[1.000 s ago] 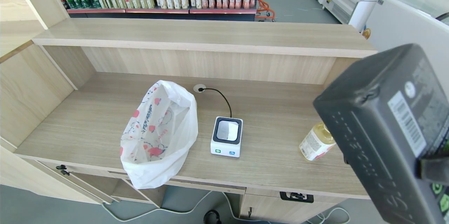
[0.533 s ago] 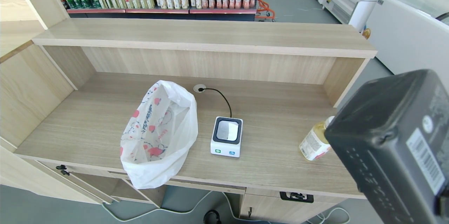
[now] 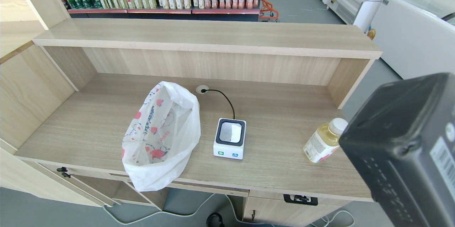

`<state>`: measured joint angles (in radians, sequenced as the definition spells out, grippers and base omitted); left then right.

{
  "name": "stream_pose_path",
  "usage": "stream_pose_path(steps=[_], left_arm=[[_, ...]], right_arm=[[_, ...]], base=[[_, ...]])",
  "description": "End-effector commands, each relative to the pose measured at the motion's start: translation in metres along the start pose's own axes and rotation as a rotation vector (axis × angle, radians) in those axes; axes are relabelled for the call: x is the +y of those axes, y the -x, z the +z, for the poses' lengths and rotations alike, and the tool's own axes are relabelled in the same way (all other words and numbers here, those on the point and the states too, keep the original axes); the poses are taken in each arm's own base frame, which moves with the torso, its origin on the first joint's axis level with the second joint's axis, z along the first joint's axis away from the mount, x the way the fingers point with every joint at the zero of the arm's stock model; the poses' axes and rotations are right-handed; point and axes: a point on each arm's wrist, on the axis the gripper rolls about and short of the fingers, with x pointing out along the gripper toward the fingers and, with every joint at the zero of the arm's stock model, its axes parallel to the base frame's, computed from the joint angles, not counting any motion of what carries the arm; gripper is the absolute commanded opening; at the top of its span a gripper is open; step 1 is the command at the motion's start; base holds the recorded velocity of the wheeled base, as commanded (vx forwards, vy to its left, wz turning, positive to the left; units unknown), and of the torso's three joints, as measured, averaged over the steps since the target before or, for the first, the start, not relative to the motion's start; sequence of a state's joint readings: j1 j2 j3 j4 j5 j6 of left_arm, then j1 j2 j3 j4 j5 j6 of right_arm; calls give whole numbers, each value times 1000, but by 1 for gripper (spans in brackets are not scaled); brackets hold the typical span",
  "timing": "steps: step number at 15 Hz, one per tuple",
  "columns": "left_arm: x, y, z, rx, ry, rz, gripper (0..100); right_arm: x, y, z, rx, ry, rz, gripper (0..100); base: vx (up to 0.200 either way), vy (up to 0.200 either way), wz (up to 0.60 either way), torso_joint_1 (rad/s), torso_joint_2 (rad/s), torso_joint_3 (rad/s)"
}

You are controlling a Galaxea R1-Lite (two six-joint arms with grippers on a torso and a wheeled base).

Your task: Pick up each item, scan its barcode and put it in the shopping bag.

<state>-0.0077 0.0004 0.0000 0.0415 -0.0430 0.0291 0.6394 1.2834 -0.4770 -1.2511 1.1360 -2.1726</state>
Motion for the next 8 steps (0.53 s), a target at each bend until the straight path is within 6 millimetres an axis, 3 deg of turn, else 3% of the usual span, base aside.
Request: stream_pose_path(steps=[1,8], left_arm=[[0,0,0,0,0,0,100],[0,0,0,0,0,0,100]], right_arm=[[1,0,0,0,-5,1,0],[1,0,1,-2,-7,1,0]], base=[[0,0,0,0,0,0],[0,0,0,0,0,0]])
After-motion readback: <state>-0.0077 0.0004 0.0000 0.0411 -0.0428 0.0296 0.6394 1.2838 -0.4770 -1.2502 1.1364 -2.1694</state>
